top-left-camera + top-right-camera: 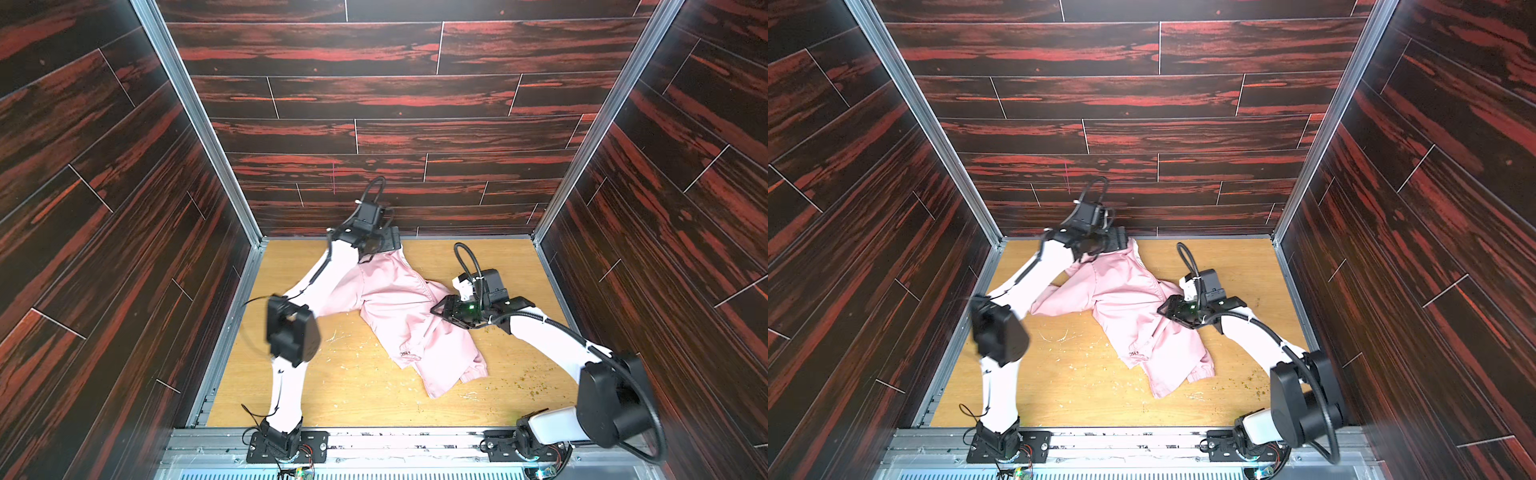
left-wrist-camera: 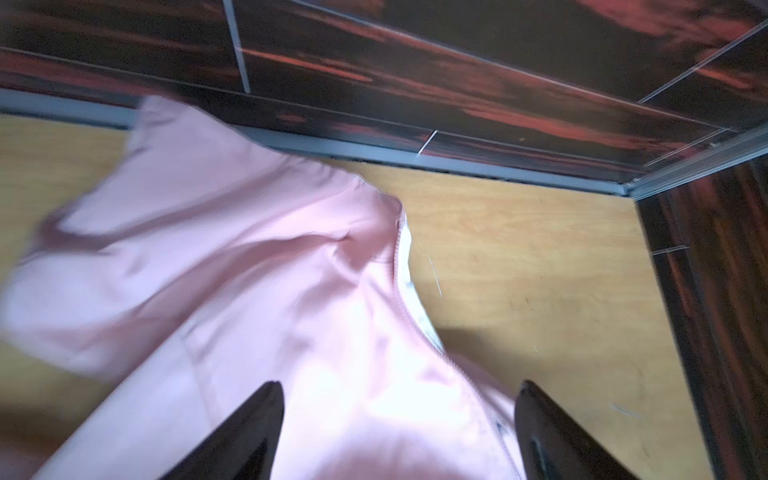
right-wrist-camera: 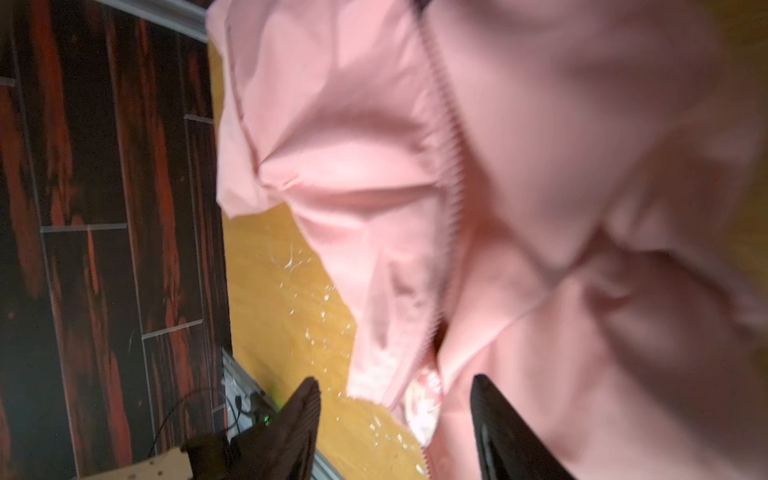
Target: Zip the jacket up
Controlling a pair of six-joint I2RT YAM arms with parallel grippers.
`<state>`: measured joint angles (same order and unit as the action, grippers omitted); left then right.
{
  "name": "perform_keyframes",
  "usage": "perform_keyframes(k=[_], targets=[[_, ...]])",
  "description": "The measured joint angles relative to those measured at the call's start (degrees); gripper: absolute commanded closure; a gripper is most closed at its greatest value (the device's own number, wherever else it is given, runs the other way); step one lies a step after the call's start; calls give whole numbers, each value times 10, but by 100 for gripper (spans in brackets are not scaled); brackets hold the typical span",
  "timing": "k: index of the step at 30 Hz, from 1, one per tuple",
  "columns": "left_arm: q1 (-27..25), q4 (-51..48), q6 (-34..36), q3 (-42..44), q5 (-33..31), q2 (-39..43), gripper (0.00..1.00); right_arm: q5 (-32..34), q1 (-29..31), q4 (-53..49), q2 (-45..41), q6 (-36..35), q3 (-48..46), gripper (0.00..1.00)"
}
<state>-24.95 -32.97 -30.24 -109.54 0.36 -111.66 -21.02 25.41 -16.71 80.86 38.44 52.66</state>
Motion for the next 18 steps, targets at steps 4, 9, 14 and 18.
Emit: perform_keyframes(k=[4,9,14,18], targets=[[0,63,-47,210,1,156,10,22,65,16,-7,21,-12,38],[0,143,-125,418,28,198,11,45,100,24,12,42,-17,38],[-6,185,-179,504,61,147,11,72,114,25,31,54,-17,39],[-15,227,-202,508,81,132,11,82,122,32,31,64,-24,39]])
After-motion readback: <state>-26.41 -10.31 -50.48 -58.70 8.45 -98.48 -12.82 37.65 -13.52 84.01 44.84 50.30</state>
